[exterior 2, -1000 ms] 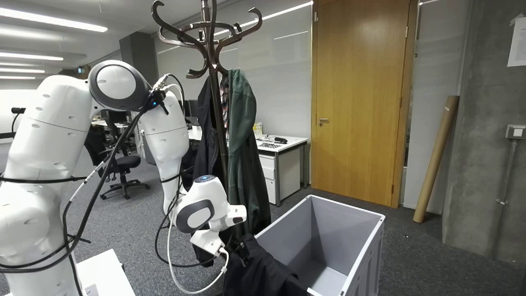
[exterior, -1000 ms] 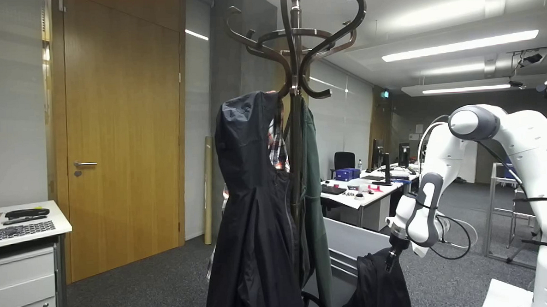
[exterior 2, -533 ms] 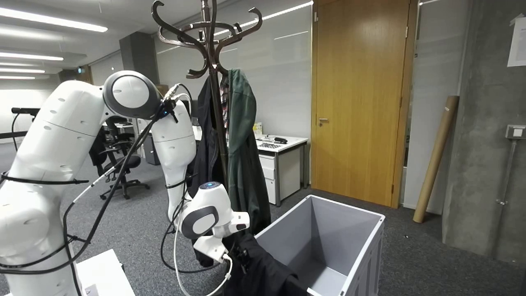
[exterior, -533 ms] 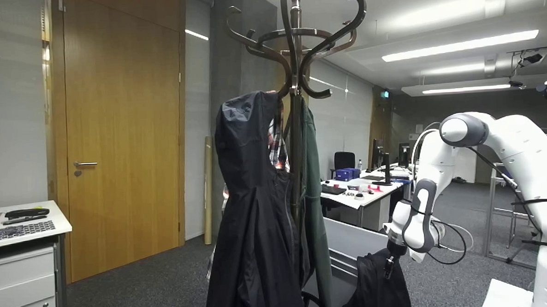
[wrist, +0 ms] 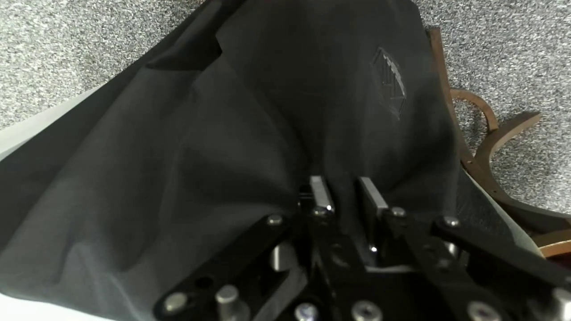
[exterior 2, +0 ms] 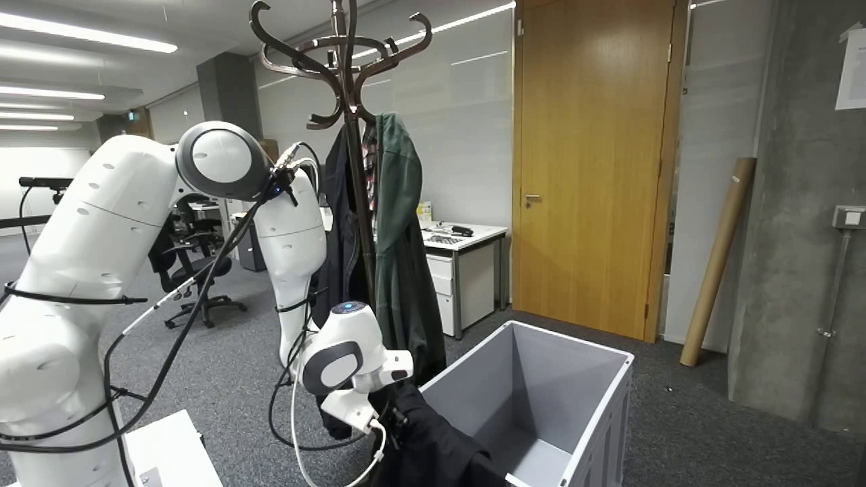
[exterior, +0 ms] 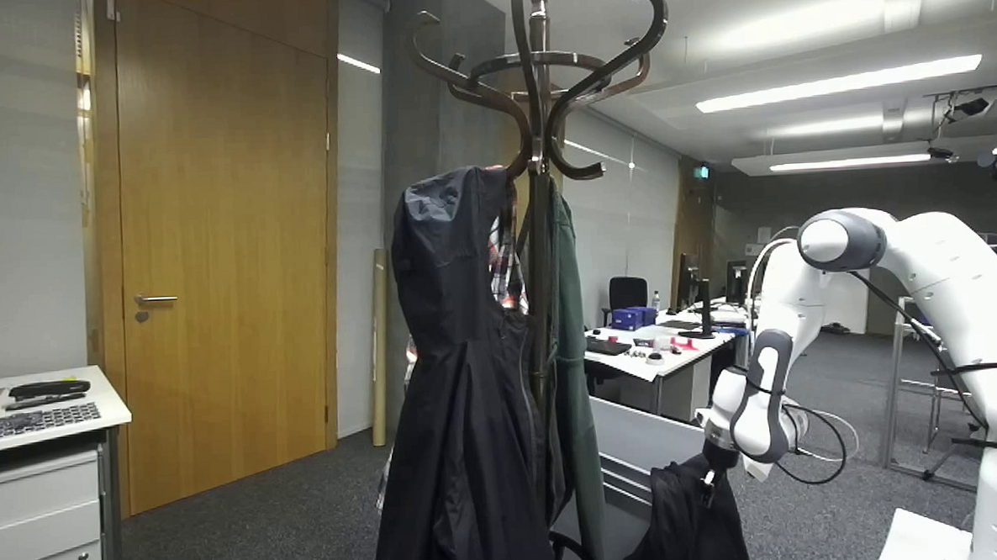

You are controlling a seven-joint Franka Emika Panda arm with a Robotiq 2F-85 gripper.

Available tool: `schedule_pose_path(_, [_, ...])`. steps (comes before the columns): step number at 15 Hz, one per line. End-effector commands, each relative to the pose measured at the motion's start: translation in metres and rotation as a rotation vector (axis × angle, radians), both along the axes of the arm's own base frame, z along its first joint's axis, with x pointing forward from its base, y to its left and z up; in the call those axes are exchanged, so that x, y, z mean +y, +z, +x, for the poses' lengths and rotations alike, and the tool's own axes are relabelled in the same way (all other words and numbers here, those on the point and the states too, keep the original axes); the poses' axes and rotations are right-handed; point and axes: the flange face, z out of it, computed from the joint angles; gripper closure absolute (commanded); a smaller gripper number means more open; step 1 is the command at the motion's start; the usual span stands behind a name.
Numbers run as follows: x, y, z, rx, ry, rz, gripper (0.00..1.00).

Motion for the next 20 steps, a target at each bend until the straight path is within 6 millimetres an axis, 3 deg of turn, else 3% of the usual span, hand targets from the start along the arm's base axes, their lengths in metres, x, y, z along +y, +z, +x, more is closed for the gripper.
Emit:
schedule_pose_path(1, [-0.004,0.011,0.007,-0.011,0.017,0.001,1.0])
schedule_pose_path(6, [-0.008,0.054,0.003,-0.06,0.031,-0.017,0.98])
schedule_pose_path(11, [-0.021,0.128,0.0,-0.194,0.018,-0.052,0.98])
schedule_pose_path(16, [-0.053,0.21,0.012,-0.34,-0.029,-0.096,0.98])
schedule_pose_path(20, [-0.084,0.259,0.03,-0.433,-0.087,-0.127,0.98])
